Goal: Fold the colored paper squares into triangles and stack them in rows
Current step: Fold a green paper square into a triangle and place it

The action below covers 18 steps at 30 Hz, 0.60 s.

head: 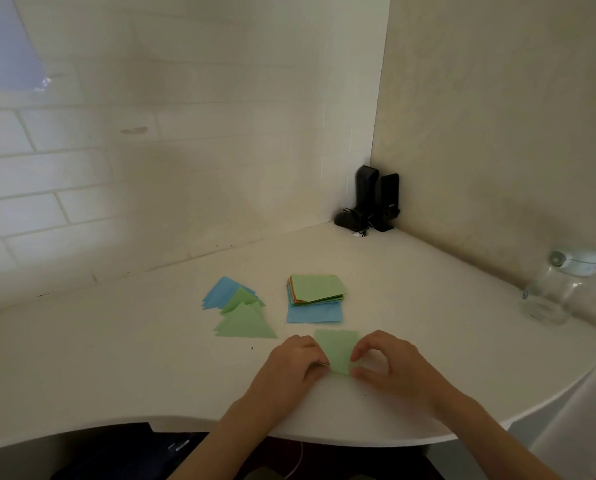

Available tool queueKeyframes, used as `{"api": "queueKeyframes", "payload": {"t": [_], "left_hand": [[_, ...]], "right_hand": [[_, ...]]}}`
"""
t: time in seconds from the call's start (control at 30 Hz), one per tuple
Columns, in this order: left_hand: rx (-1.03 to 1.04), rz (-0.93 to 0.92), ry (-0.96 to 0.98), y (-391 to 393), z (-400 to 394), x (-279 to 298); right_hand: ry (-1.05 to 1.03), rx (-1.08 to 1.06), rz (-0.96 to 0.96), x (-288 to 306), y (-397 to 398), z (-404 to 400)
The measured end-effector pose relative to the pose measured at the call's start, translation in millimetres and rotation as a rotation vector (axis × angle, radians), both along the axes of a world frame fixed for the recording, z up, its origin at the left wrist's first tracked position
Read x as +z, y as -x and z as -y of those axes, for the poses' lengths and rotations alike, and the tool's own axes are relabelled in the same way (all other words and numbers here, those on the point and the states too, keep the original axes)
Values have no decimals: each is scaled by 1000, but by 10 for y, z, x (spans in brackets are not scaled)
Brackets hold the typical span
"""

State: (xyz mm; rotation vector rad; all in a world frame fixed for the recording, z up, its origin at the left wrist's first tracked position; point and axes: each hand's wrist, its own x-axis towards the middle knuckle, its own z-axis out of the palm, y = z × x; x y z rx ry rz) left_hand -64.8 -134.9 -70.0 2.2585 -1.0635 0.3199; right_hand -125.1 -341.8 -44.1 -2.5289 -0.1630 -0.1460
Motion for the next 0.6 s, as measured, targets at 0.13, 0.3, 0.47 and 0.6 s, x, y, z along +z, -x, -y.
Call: {"api": "queueKeyframes", "payload": {"t": [0.13, 0.3, 0.47, 0.6], "left_hand": [[52, -36, 78, 4, 52, -30], [66, -108, 111, -23, 57, -29], [228, -87, 93, -34, 10, -70], [354, -82, 86, -34, 34, -80]], "right_hand": [[5, -35, 109, -166, 73, -14], [78, -120, 152, -278, 70, -114], [33, -220, 128, -281, 24, -189], [20, -320, 131, -270, 2, -239]]}}
